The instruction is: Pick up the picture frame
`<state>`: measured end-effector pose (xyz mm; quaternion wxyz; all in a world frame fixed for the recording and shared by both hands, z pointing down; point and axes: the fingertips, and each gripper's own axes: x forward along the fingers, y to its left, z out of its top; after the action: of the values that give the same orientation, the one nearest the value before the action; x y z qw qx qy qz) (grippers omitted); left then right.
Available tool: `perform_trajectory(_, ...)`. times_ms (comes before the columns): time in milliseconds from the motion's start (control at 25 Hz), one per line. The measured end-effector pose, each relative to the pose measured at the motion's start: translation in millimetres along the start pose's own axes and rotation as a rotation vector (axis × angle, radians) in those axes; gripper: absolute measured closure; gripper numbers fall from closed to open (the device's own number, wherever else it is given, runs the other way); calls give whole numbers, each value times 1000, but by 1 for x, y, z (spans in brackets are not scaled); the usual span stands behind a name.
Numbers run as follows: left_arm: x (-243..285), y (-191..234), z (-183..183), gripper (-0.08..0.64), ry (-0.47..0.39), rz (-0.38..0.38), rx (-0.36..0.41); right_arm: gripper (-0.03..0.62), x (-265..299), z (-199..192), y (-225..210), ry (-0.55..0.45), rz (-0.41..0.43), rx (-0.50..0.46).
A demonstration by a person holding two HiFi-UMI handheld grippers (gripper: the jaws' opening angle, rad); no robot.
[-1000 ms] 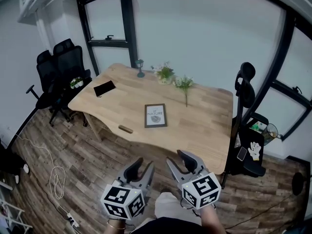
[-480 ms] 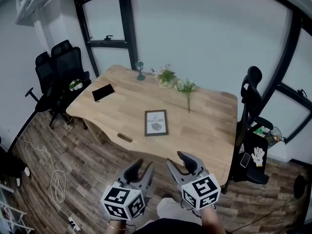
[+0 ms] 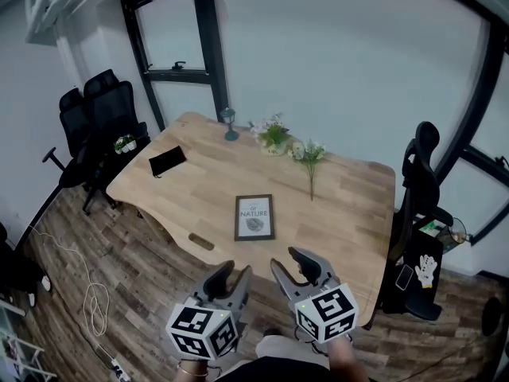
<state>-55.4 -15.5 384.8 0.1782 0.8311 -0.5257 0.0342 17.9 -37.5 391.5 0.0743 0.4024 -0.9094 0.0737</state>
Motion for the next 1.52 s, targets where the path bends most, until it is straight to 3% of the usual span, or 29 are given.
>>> perform_trajectory(320, 36, 10, 7, 416, 9, 26, -20, 446, 27, 4, -33, 1, 19, 5)
perform_trajectory(800, 56, 31, 12, 416, 22, 52, -22, 446, 57, 4, -45, 14, 35, 11)
perform_trajectory(1520, 107, 78, 18, 416, 42, 43, -36, 446, 115, -3, -76, 64, 2, -1)
